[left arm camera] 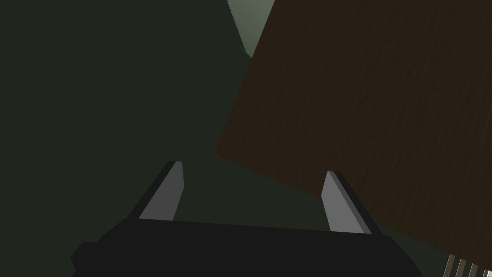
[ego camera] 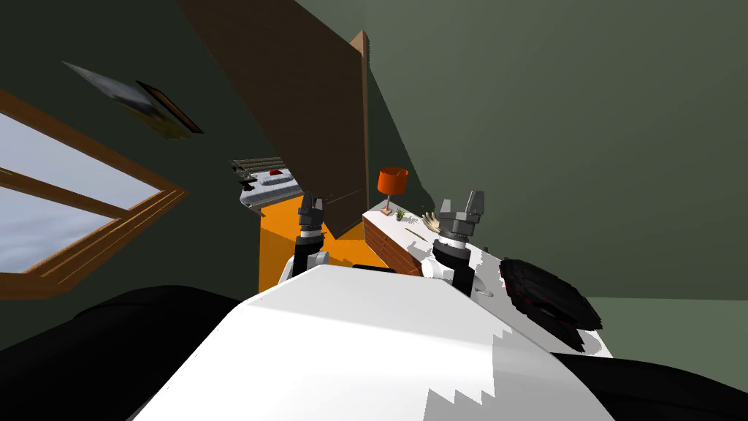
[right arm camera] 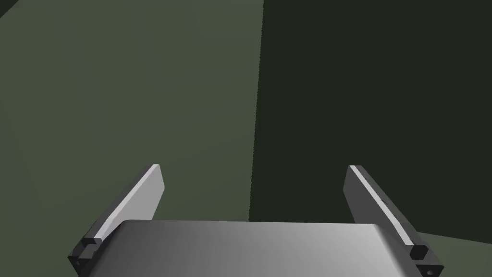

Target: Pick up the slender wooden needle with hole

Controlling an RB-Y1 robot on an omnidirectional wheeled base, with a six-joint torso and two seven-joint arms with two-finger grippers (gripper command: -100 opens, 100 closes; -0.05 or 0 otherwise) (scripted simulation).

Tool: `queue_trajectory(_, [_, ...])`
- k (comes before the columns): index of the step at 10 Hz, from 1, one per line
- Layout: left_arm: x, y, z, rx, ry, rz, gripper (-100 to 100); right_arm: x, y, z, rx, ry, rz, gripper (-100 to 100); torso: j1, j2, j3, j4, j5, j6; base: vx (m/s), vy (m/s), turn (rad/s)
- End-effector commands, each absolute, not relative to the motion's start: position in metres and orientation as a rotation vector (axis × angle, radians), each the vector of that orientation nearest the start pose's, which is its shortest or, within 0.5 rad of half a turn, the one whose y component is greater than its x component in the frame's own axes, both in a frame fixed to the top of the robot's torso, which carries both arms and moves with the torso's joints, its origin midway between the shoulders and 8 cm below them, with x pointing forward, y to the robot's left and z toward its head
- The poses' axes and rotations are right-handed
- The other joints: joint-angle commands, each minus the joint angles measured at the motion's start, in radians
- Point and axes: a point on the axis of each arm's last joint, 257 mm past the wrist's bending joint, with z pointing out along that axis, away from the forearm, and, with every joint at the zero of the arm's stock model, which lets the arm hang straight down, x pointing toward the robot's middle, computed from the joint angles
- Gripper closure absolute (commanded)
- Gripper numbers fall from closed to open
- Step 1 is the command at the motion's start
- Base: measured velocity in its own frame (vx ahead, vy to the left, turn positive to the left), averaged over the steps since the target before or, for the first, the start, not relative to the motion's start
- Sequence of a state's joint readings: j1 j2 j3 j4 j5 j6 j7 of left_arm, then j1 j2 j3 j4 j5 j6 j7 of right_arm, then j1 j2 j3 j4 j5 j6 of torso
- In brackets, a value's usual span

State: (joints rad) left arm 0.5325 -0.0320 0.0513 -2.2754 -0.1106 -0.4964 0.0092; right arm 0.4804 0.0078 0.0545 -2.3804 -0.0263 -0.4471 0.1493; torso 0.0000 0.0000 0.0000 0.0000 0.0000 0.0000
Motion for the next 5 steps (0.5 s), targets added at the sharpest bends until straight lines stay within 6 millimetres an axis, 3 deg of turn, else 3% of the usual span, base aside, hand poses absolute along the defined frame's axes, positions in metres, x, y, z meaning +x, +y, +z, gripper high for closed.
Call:
queue_trajectory(1, [0.342,0.291,0.011,-0.639,0.675,-1.168,0,0.337,-0.257,0.056,0.568,0.622,1.252,-100,0.0,0.0,0.0,0.0,0.0,0.0,-0.014,0.018,0.016])
queue_trajectory(5, [0.342,0.291,0.011,-0.639,0.675,-1.168,0,0.352,-0.247,0.006,0.545,0.811,1.213,-100,0.003,0.003,0.002,0.001,0.001,0.0,-0.047,0.046,0.039])
